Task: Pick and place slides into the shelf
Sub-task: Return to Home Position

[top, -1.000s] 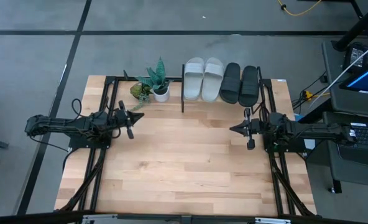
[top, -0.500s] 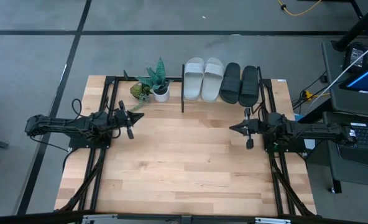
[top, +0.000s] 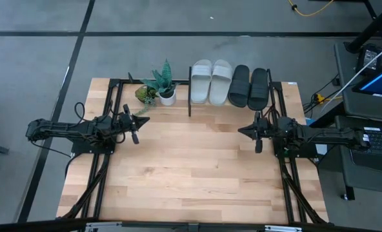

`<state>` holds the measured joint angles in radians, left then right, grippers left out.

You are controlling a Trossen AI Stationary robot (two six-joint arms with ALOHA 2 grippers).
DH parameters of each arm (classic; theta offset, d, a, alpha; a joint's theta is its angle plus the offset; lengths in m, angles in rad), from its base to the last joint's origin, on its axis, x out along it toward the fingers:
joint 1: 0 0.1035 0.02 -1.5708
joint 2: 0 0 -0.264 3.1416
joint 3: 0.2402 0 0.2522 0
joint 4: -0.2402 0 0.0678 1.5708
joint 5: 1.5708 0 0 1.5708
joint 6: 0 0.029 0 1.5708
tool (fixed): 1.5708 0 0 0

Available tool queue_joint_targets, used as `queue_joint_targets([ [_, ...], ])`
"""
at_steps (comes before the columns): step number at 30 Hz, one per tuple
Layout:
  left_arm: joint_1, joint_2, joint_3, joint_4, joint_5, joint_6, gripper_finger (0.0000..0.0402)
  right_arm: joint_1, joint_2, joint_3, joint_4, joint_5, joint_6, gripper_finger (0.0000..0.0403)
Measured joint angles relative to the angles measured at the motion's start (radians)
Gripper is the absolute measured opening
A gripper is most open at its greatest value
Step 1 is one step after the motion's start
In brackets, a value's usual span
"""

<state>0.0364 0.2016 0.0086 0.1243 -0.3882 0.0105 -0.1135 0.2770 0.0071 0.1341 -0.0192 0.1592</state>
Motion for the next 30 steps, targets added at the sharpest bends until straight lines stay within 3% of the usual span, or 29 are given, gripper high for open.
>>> queue_joint_targets([
  [3,0.000,0.000,0.000,0.000,0.000,0.000,0.0000,0.000,0.000,0.000,0.016,0.000,0.001,0.0016],
  [9,0.000,0.000,0.000,0.000,0.000,0.000,0.0000,0.000,0.000,0.000,0.124,0.000,-0.194,0.0020],
  [16,0.000,0.000,0.000,0.000,0.000,0.000,0.0000,0.024,-0.010,0.000,0.169,0.003,-0.217,0.0021],
  [23,0.000,0.000,0.000,0.000,0.000,0.000,0.0000,0.122,-0.164,0.000,0.038,-0.001,-0.269,0.0021],
  [30,0.000,0.000,0.000,0.000,0.000,0.000,0.0000,0.151,-0.270,0.001,-0.047,0.000,-0.266,0.0021],
])
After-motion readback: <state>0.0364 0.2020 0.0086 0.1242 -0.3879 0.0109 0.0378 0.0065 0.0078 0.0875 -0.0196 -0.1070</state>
